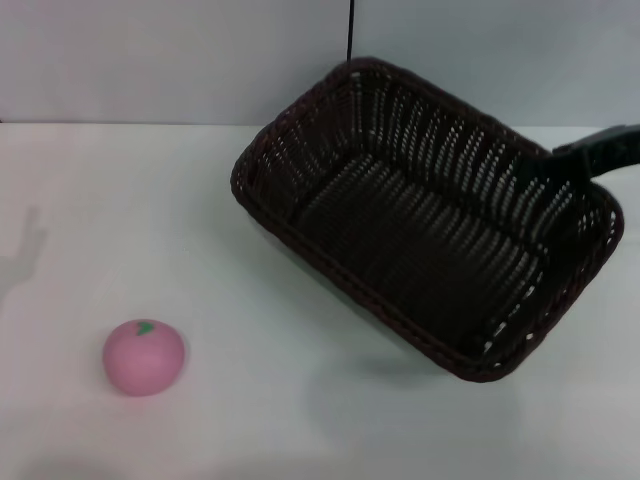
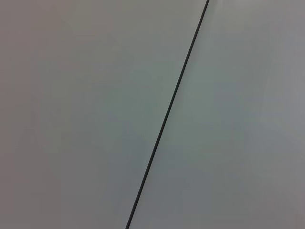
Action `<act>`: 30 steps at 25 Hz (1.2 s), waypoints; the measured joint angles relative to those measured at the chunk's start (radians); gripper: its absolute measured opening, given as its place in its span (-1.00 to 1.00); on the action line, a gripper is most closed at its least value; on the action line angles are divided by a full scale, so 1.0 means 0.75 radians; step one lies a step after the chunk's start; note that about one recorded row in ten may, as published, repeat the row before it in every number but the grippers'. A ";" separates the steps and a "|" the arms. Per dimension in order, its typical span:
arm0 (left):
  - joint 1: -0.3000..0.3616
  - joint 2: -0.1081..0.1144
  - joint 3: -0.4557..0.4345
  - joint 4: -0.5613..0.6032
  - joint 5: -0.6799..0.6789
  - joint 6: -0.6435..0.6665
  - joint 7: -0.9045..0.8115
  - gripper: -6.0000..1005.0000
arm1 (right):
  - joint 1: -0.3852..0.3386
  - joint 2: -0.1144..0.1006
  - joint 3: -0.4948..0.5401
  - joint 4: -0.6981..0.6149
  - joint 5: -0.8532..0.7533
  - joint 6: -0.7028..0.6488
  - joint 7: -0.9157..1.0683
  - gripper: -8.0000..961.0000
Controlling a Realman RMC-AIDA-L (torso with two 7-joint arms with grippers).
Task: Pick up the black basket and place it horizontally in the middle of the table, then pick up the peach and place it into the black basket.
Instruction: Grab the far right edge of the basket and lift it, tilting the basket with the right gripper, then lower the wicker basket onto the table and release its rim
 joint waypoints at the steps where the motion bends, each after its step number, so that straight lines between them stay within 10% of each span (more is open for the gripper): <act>1: 0.000 0.000 0.000 0.000 0.000 0.000 -0.001 0.59 | 0.000 0.000 0.000 0.000 0.000 0.000 0.000 -0.59; 16: -0.007 0.002 -0.004 0.000 0.000 -0.002 -0.015 0.59 | -0.090 -0.018 0.028 0.005 0.335 -0.127 -0.265 -0.57; 30: -0.007 0.002 0.001 -0.003 0.000 -0.003 -0.050 0.59 | 0.058 -0.081 0.016 0.046 0.327 -0.473 -0.487 -0.55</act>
